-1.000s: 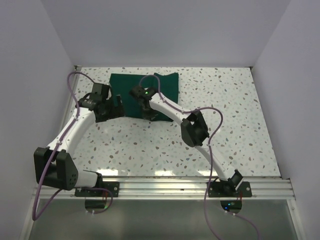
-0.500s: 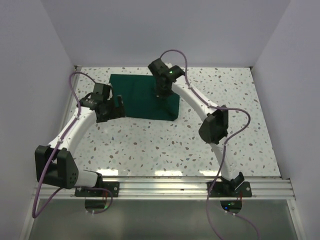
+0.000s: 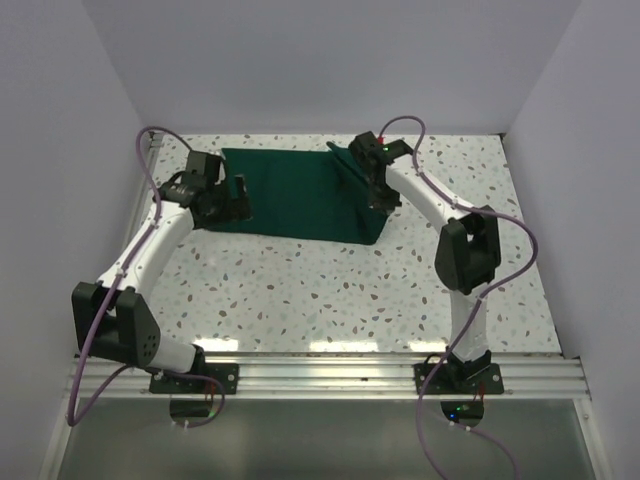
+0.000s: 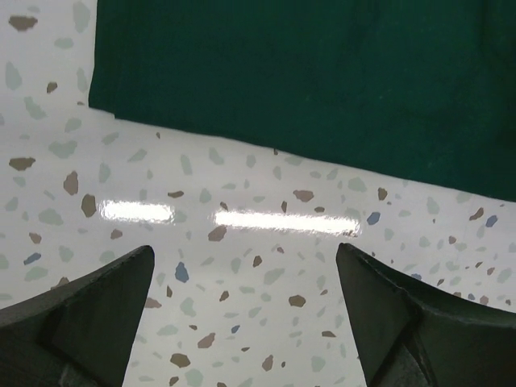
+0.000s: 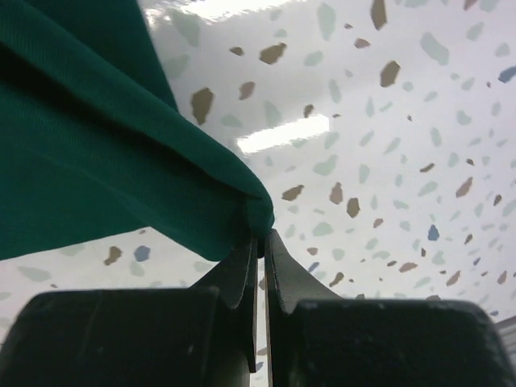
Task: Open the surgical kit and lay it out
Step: Open the surgical kit at the center of the board.
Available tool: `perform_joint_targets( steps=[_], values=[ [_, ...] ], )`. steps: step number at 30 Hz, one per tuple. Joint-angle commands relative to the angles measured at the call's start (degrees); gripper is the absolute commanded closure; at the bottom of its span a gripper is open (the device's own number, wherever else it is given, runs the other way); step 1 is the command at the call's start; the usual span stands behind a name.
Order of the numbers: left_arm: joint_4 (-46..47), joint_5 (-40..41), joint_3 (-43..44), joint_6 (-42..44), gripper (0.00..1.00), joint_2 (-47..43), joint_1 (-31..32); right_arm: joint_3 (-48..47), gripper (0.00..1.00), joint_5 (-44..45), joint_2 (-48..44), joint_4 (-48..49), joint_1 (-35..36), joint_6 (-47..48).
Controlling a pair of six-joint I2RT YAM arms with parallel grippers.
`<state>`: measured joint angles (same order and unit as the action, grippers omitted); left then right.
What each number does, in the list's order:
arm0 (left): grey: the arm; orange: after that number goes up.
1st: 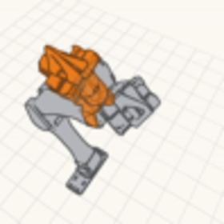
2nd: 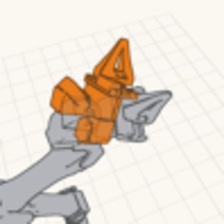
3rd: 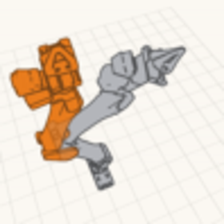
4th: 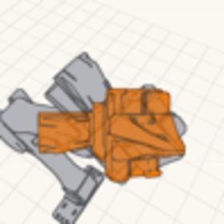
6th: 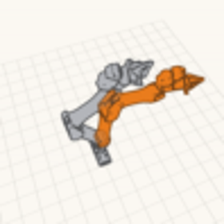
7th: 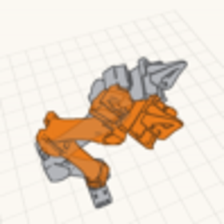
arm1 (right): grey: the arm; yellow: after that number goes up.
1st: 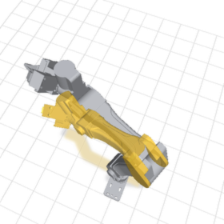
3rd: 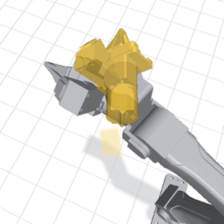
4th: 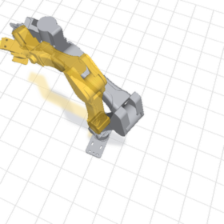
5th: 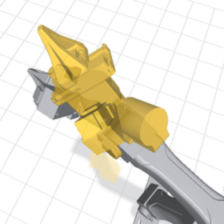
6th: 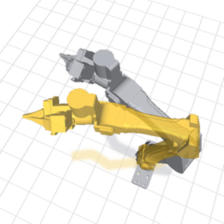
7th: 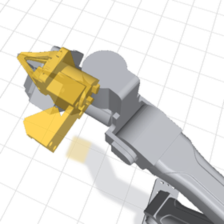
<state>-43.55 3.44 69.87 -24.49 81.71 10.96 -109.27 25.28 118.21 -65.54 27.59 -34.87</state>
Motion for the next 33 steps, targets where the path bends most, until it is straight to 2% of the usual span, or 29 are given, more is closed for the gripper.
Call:
perform_joint_targets(
  steps=[1,5,11,12,13,14,15,20,23,25,27,31,33],
  values=[
    [1.7,0.4,6.1,2.5,0.00,2.4,0.2,3.4,1.00,6.1,-7.4,-0.6,-2.0,-2.4],
    [3.6,0.1,9.8,2.5,0.00,5.1,0.2,7.3,1.00,8.6,-8.5,-2.4,-5.0,-3.5],
    [6.4,-1.6,9.5,0.9,0.00,7.1,0.2,11.4,0.98,9.6,-8.7,-1.1,-8.3,-1.6],
    [6.5,-1.9,9.3,0.6,0.00,7.8,0.2,12.3,0.82,9.8,-8.4,-1.1,-8.8,-1.6],
    [6.5,-2.4,9.1,0.3,0.00,8.0,0.2,13.0,0.31,9.6,-8.2,-0.9,-10.0,-1.5],
    [6.5,-2.6,8.7,0.1,0.00,8.2,0.2,14.2,0.07,9.4,-7.7,-0.5,-10.6,-1.5],
    [6.5,-2.6,8.4,0.0,0.00,8.5,0.2,14.6,0.01,9.2,-7.3,-0.6,-11.3,-1.5],
    [6.1,-1.3,6.9,-0.1,0.00,7.2,0.2,14.3,0.01,7.1,-8.6,3.3,-15.0,1.3],
    [5.5,-1.0,4.8,-0.8,0.00,5.2,0.2,9.1,0.01,-0.6,-8.6,10.1,-15.7,6.4],
    [5.0,-1.2,2.4,-1.6,0.00,3.0,0.2,4.9,0.01,-4.9,-4.8,11.5,-15.7,7.5],
    [4.5,-1.5,0.6,-2.5,0.00,0.0,0.2,-3.7,0.01,-6.4,-0.4,10.4,-15.8,8.2],
    [2.9,-1.2,-4.5,-3.8,0.00,-5.1,0.6,-20.9,0.03,-8.4,14.5,5.5,-16.2,8.9],
    [1.8,-0.9,-5.7,-4.6,0.00,-7.6,0.6,-28.5,0.04,-8.8,17.8,3.7,-17.0,9.2]
  ],
)
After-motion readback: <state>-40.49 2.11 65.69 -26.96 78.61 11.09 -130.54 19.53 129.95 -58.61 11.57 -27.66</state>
